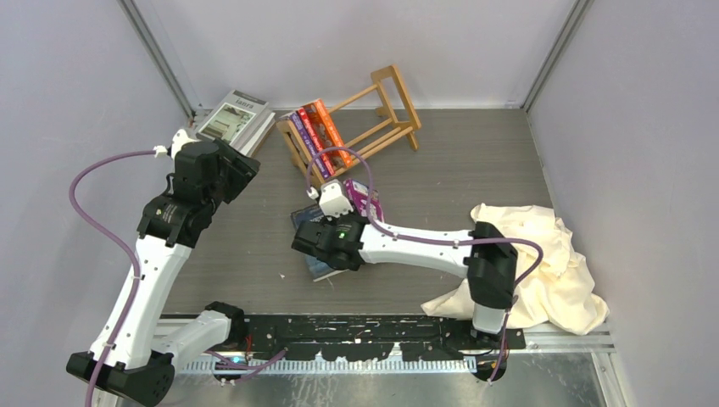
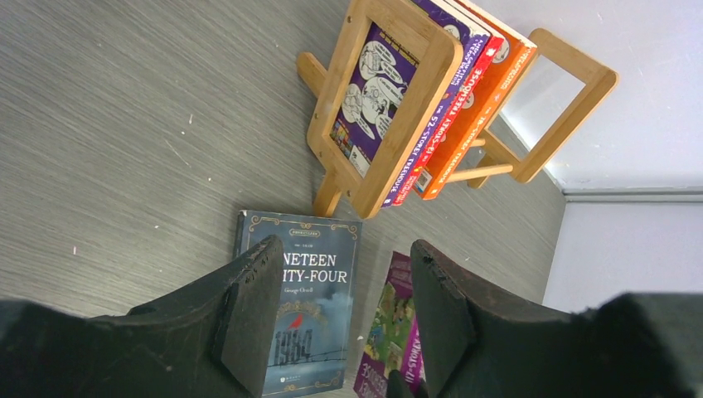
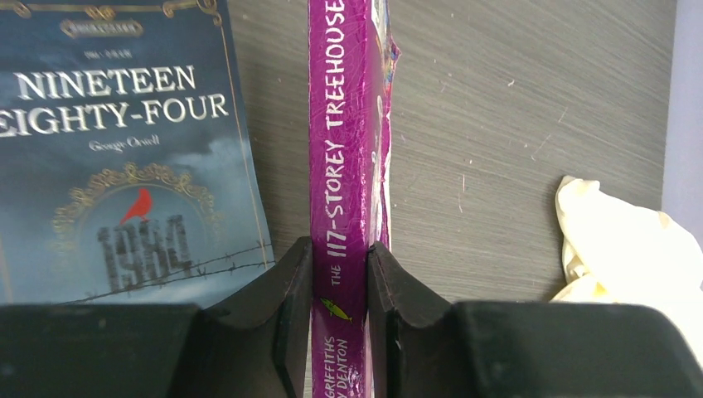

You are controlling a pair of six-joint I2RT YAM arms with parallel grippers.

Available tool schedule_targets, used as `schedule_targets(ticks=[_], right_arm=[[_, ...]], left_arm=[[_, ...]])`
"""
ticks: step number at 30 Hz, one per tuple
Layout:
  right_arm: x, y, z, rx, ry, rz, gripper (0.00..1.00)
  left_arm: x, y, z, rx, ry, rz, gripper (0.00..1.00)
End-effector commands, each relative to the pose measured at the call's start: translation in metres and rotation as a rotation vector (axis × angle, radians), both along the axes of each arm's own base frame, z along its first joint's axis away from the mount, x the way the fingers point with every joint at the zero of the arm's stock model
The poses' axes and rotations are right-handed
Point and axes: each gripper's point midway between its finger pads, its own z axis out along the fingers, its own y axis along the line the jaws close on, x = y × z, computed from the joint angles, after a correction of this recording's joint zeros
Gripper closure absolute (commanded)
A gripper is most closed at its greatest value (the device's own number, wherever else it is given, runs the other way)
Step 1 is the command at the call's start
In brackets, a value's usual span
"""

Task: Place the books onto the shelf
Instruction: Pick up the book from the center of the board.

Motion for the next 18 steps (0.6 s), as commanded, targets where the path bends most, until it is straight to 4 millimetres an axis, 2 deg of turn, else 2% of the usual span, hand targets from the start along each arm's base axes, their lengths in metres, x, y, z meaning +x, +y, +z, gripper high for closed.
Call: schedule_targets(ticks=[1, 11, 18], right_arm=[[0.010, 0.003, 0.073, 0.159, -0.140, 0.011, 0.98], [0.021, -0.009, 0.130, 0.315, -0.212, 0.027, 0.99], [0.051, -0.021, 0.164, 0.392, -0.266, 0.044, 0.99]], left_arm=[[0.006, -0.002, 0.024, -0.029, -0.075, -0.001, 0.42], [0.011, -0.003, 0.022, -0.030, -0.068, -0.001, 0.42], [0.017, -0.004, 0.019, -0.021, -0.059, 0.001, 0.42]])
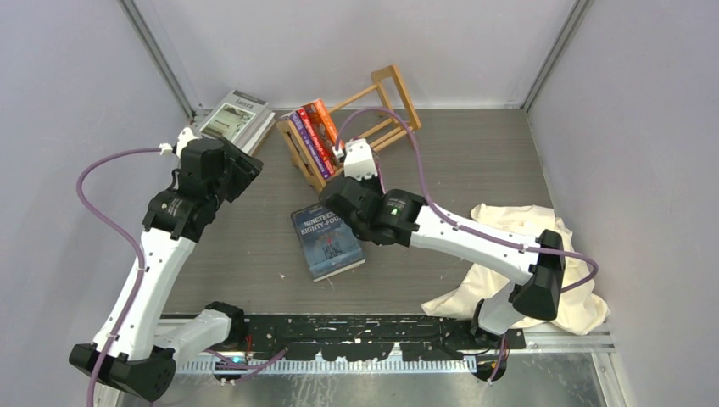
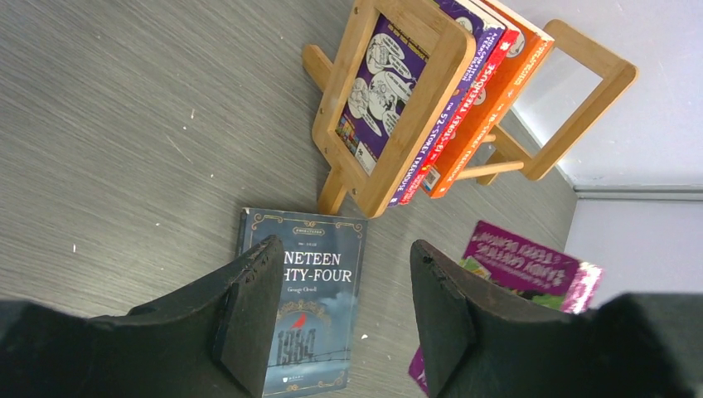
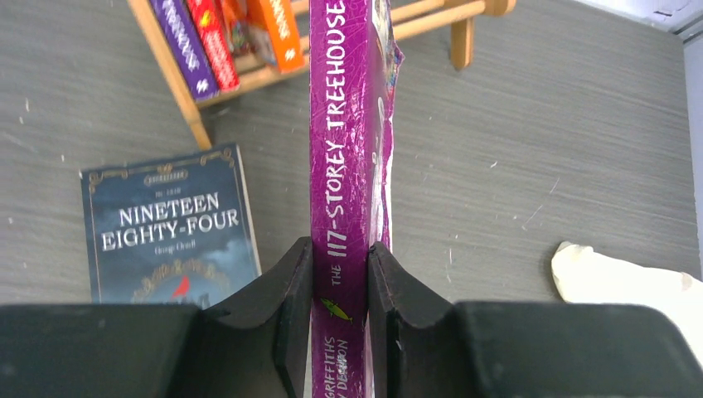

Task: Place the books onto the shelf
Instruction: Pick up the book from the center of the board.

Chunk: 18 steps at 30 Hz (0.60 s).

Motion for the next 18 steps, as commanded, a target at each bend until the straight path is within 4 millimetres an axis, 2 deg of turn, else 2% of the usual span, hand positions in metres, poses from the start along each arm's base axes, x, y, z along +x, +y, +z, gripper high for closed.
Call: schedule_targets(ticks=[1, 6, 13, 16, 18], right_arm=[[0.026, -0.006, 0.063, 0.142, -0.134, -0.001, 0.99], [0.057, -0.011, 0.083, 0.175, -0.173, 0.024, 0.99], [0.114, -0.011, 0.111, 0.236, -0.250, 0.083, 0.99], [0.135, -0.006, 0.127, 0.247, -0.282, 0.122, 0.99], [0.151, -0.005, 0.130, 0.255, -0.288, 0.135, 0.99]], left_arm=[[0.012, -0.001, 0.027, -0.024, -0.087, 0.008, 0.42], [0.019, -0.001, 0.028, -0.009, -0.086, 0.014, 0.42], [0.033, -0.002, 0.025, 0.007, -0.081, 0.024, 0.42], [0.041, -0.002, 0.022, 0.020, -0.074, 0.028, 0.42], [0.047, -0.003, 0.018, 0.026, -0.065, 0.033, 0.42]])
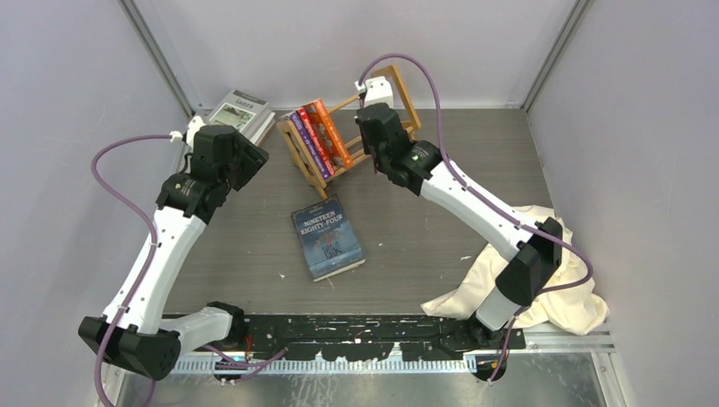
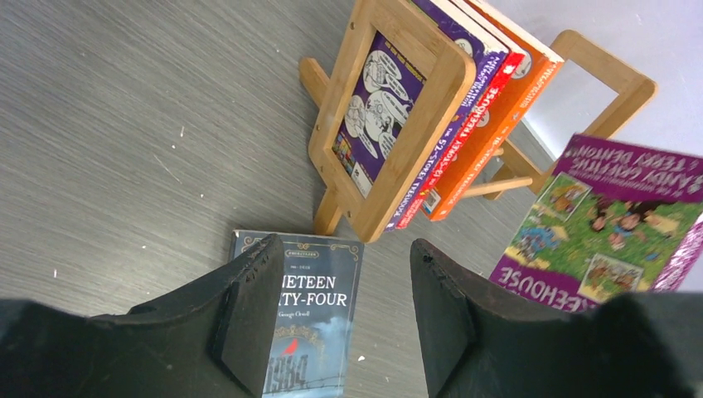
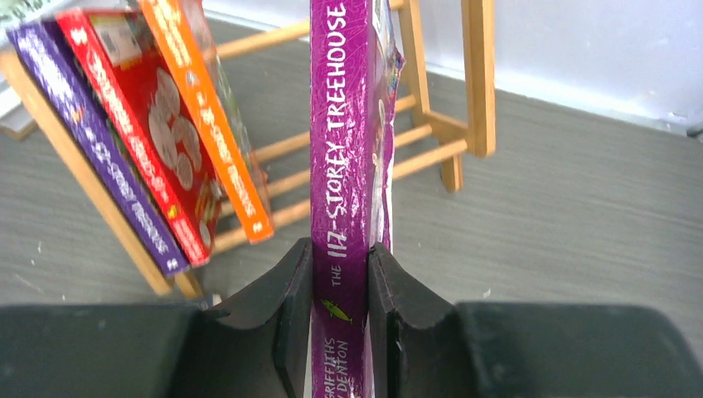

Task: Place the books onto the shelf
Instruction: Pick up the book from the center of the board, then place the book on the shelf.

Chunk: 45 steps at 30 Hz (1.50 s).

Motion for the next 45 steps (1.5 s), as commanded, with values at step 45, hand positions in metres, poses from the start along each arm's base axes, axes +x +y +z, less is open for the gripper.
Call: schedule_targets(ticks=[45], right_arm=[[0.128, 0.086, -0.040, 0.281, -0.141, 0.291, 0.99]], left_arm=[[0.041, 0.040, -0.013, 0.037, -0.032, 0.130, 0.42]])
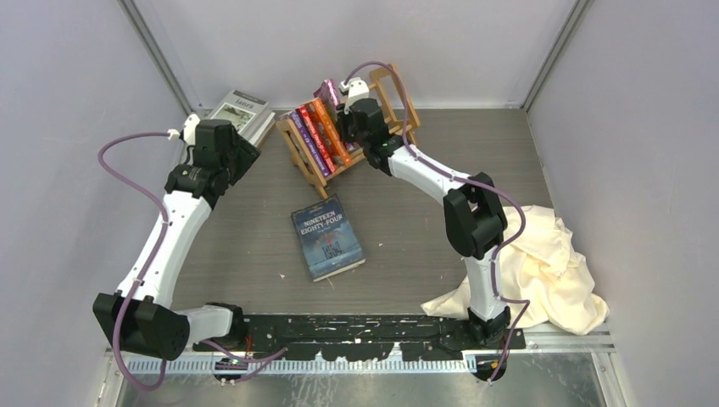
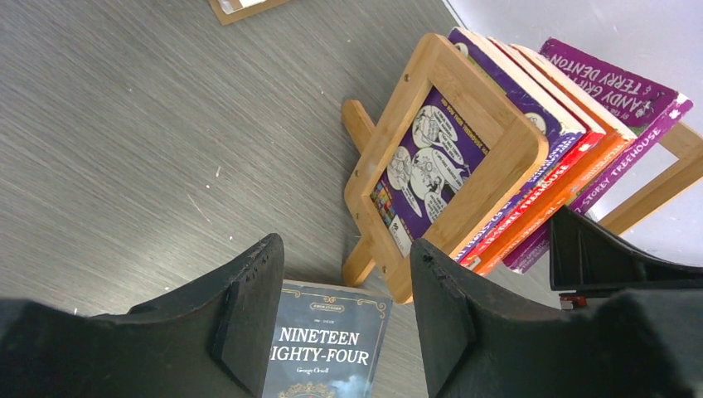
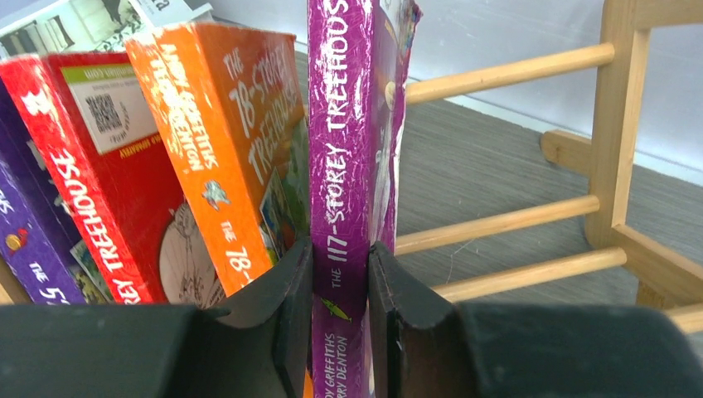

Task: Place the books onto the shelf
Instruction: Place the book on the shelf.

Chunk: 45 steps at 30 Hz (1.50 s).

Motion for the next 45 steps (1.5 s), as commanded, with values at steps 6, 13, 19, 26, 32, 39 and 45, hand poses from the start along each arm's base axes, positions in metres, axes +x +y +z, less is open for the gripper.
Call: schedule_targets(ticks=[6, 13, 19, 26, 32, 39, 45], right_arm=[[-0.017, -0.006, 0.039, 0.088, -0.067, 0.009, 0.99], [-0.025, -0.016, 0.023, 0.052, -0.039, -0.005, 0.97], [-0.027, -0.018, 0.009, 0.021, -0.009, -0.007, 0.78], [-0.025, -0.018, 0.004, -0.002, 0.007, -0.009, 0.65], [-0.023, -0.016, 0.005, -0.012, 0.014, -0.005, 0.59], [-0.018, -0.014, 0.009, -0.032, 0.008, 0.000, 0.56], [-0.009, -0.010, 0.012, -0.042, 0.000, 0.007, 0.55]], left_arm=[[0.000, 0.008, 0.015, 0.007, -0.072, 0.027, 0.42], [0.002, 0.006, 0.009, -0.009, -0.065, 0.024, 0.43], [0.003, 0.004, 0.006, -0.019, -0.062, 0.022, 0.43], [0.005, 0.003, 0.004, -0.022, -0.058, 0.022, 0.43], [0.007, 0.003, 0.006, -0.024, -0.062, 0.022, 0.43], [0.009, 0.001, 0.005, -0.030, -0.062, 0.020, 0.43], [0.011, 0.001, 0.004, -0.031, -0.061, 0.021, 0.43]])
